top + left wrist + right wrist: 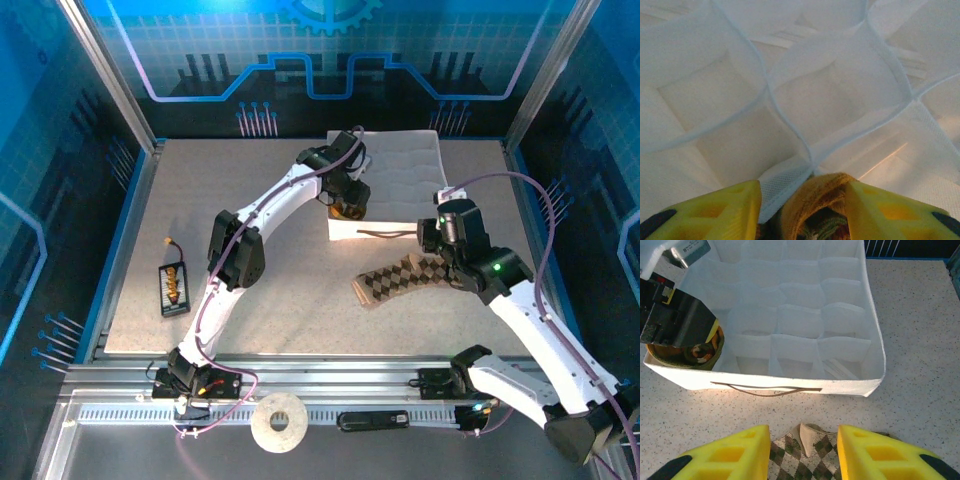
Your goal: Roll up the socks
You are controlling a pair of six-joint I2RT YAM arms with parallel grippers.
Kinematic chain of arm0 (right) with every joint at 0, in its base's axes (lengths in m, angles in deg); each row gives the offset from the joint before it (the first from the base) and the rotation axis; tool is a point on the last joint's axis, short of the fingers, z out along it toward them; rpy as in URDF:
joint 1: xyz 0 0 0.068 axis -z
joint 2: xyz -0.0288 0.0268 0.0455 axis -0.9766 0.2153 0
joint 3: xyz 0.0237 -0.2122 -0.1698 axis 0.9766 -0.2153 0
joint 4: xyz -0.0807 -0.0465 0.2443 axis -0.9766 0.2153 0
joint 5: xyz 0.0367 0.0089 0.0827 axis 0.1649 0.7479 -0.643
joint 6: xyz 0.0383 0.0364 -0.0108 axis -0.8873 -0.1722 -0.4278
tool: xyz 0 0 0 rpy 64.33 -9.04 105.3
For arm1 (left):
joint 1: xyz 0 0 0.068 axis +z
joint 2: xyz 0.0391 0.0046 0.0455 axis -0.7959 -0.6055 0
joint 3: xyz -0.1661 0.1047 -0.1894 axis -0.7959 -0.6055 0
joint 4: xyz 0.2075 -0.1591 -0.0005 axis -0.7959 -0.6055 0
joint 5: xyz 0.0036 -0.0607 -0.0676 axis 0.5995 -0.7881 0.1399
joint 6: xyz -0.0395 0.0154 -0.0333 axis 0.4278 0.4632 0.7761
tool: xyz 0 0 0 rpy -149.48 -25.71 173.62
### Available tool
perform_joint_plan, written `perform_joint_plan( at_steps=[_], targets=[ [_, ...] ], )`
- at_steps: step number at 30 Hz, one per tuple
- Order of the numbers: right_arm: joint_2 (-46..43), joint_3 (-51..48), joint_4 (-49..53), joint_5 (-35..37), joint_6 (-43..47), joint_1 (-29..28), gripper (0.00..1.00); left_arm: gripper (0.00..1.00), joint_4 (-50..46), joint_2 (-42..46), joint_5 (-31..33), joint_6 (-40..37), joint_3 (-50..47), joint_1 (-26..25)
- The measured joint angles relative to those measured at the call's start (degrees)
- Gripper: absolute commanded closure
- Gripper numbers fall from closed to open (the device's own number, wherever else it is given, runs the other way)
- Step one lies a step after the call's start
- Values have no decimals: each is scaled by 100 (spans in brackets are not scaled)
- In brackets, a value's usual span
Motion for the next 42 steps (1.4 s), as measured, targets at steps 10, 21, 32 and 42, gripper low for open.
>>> perform_joint_plan(
  at_steps=[10,21,32,42],
  targets=[
    [9,-2,0,-26,-94,7,60,100,136,116,120,267,-428,-37],
    [70,-37,-4,-157,-199,24,60,100,173,560,566,1388,-861,-46],
    [90,-92,-7,-264,-271,24,60,100,-1001,66,734,2660,-46,-68],
    [42,-188,-2,-326,-356,24,60,78,-1508,-417,813,3091,599,-111]
  ],
)
